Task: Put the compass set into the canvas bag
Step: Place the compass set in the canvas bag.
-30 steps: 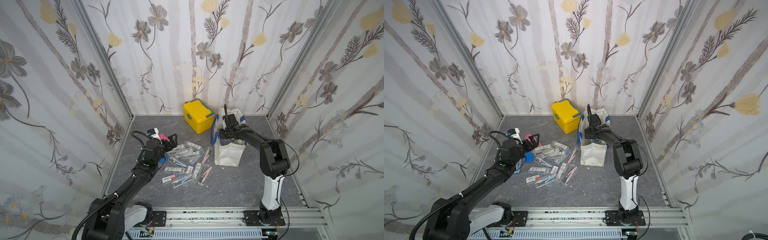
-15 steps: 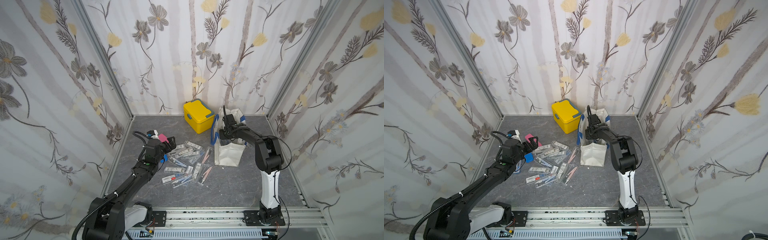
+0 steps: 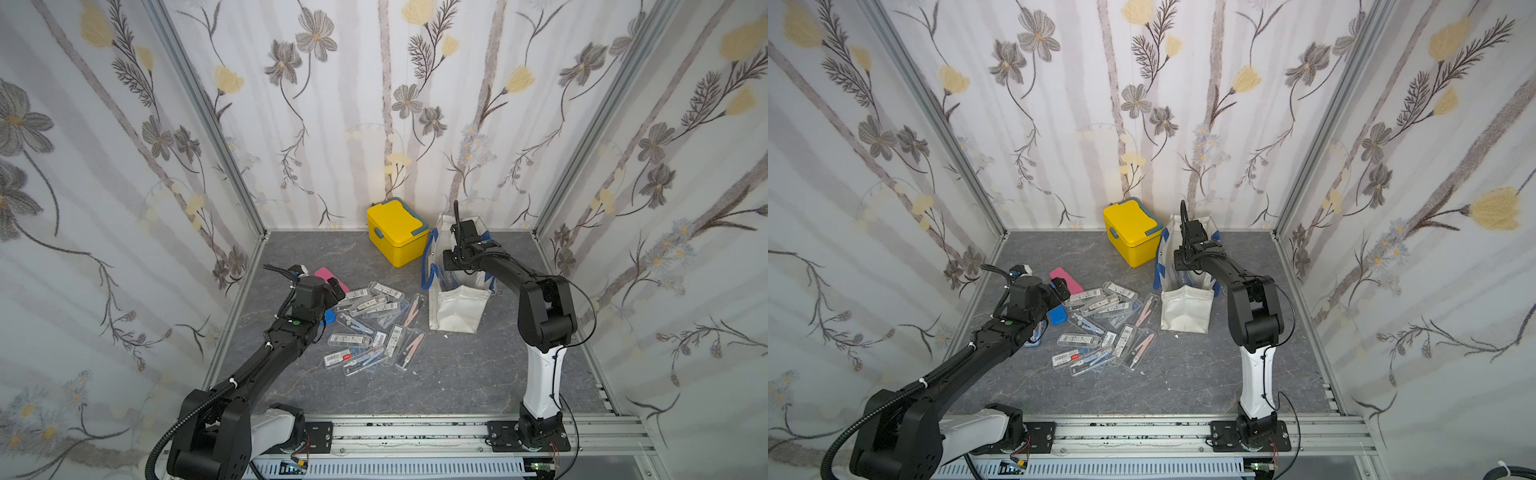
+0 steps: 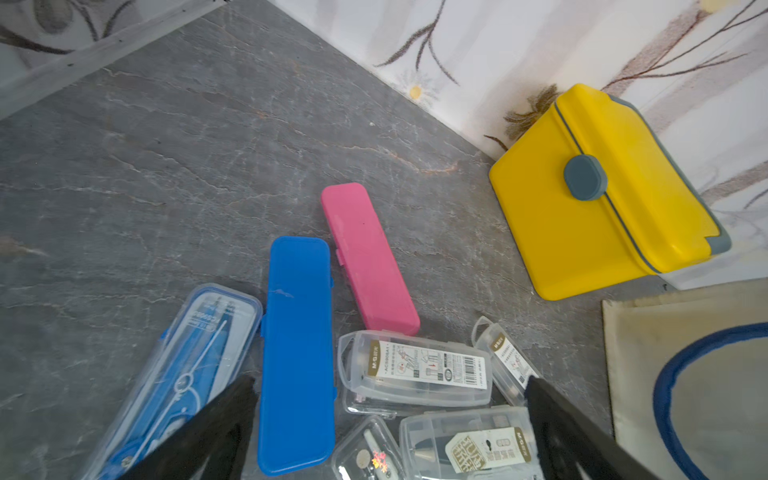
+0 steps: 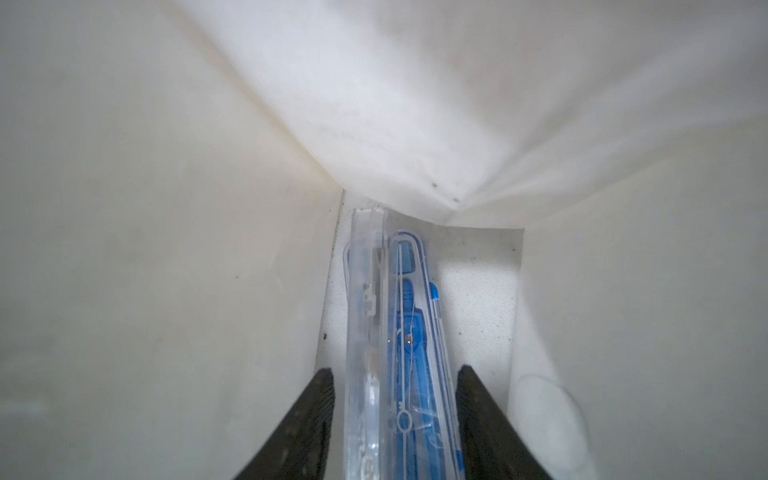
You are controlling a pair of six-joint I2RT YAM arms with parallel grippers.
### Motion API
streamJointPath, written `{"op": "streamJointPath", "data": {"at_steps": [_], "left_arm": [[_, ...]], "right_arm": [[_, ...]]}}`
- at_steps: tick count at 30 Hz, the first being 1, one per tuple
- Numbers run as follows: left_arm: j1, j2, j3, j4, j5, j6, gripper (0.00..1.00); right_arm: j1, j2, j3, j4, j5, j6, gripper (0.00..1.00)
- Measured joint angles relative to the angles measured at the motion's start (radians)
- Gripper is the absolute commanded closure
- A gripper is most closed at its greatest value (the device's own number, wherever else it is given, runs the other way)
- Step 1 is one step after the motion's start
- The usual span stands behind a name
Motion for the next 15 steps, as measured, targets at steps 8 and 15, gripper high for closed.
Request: {"op": "streamJointPath", "data": {"at_steps": [8, 15], "left_arm": [[0.044, 0.048, 0.063, -0.109, -0.051, 0.005, 0.0], [0.071, 0.171, 0.16, -0.262, -0.08, 0.086, 0.0]], "right_arm": [[0.0, -0.131, -0.029, 0.016, -0.009, -0.018, 0.38], [0.001, -0.286, -0.137, 0.08, -0.006, -0.027, 0.04]]}}
